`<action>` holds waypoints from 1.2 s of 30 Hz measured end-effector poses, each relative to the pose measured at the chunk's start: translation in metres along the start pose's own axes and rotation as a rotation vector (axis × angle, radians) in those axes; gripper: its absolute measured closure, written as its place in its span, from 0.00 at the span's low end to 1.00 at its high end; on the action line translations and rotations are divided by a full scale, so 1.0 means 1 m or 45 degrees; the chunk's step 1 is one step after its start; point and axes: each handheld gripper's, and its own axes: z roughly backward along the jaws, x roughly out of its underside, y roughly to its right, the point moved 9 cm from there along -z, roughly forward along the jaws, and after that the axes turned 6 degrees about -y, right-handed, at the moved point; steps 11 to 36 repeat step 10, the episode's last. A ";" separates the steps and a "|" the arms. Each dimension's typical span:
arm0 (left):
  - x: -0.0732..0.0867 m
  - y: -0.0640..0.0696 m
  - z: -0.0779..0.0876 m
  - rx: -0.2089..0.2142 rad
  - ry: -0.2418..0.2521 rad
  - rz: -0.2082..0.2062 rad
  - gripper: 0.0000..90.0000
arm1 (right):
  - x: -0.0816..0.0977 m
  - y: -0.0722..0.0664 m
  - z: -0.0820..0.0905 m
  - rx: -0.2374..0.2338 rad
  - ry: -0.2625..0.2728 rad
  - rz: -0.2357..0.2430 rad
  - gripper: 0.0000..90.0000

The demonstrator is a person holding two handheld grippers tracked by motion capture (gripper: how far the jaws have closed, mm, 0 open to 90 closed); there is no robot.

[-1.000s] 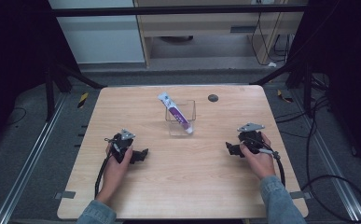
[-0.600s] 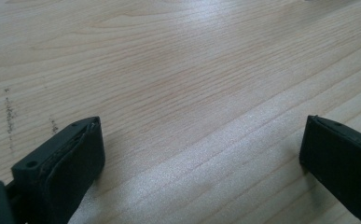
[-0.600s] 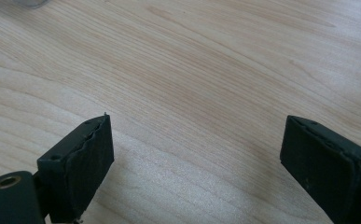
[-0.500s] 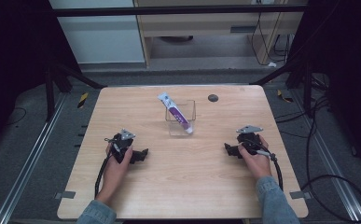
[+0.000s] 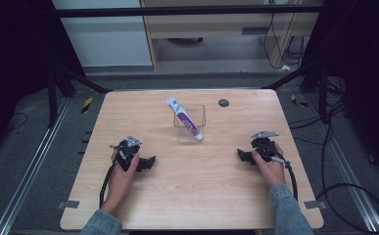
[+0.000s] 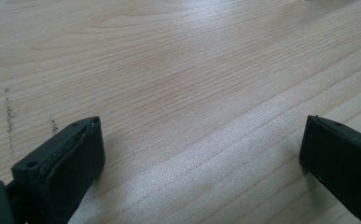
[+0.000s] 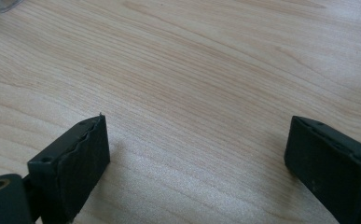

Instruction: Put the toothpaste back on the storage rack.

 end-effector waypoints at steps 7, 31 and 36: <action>0.000 0.000 0.000 0.000 0.000 -0.002 0.00 | 0.001 0.003 -0.002 0.055 -0.022 -0.067 0.00; 0.000 0.000 0.000 0.000 0.000 -0.002 0.00 | 0.001 0.003 -0.002 0.061 -0.021 -0.072 0.00; 0.000 0.000 0.000 0.000 0.000 -0.002 0.00 | 0.001 0.003 -0.002 0.061 -0.021 -0.072 0.00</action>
